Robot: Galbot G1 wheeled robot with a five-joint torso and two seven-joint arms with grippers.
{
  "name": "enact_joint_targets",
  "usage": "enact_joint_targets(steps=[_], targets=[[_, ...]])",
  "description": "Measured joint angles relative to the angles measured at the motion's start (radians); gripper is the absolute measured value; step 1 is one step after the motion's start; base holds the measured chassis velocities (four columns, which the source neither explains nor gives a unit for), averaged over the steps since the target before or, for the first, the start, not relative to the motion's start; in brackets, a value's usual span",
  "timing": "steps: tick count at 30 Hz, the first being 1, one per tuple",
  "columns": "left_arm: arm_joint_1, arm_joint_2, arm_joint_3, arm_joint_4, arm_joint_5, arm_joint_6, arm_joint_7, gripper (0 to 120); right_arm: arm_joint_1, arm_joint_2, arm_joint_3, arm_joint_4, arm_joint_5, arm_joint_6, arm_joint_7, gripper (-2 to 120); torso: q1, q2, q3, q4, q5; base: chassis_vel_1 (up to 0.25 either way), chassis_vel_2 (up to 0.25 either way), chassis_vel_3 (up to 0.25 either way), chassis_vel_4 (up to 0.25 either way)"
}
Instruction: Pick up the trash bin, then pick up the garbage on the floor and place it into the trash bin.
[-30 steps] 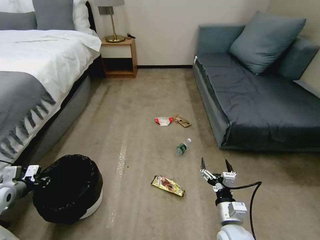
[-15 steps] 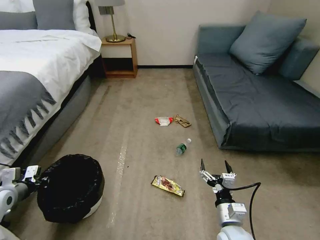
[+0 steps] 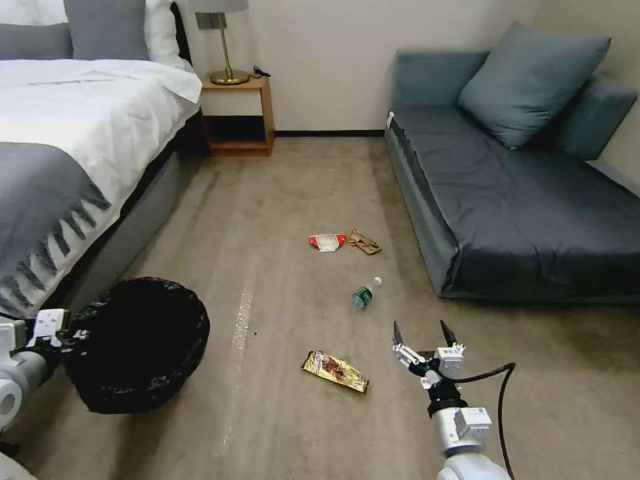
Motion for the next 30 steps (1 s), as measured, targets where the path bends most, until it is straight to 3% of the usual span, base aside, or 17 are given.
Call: enact_joint_targets(steps=[11,19,30], targets=[[0.044,-0.044,-0.034,-0.044,0.076,0.0,0.004,4,-0.012,-0.085,-0.1,-0.076,-0.025,0.014,-0.022,100,0.0,0.0,0.0,-0.0001,0.0002,0.0,0.0,0.0,0.0],[0.044,-0.048,-0.023,-0.051,0.079,-0.001,0.01,4,0.005,-0.151,-0.171,-0.132,-0.031,-0.012,-0.025,100,0.0,0.0,0.0,0.0,0.0001,-0.022,0.024,0.025,-0.014],[0.039,-0.05,-0.003,-0.051,0.093,-0.001,0.02,4,0.065,-0.243,-0.263,-0.174,-0.022,-0.093,-0.042,100,0.0,0.0,0.0,-0.0004,0.0,-0.14,0.129,0.15,-0.141]])
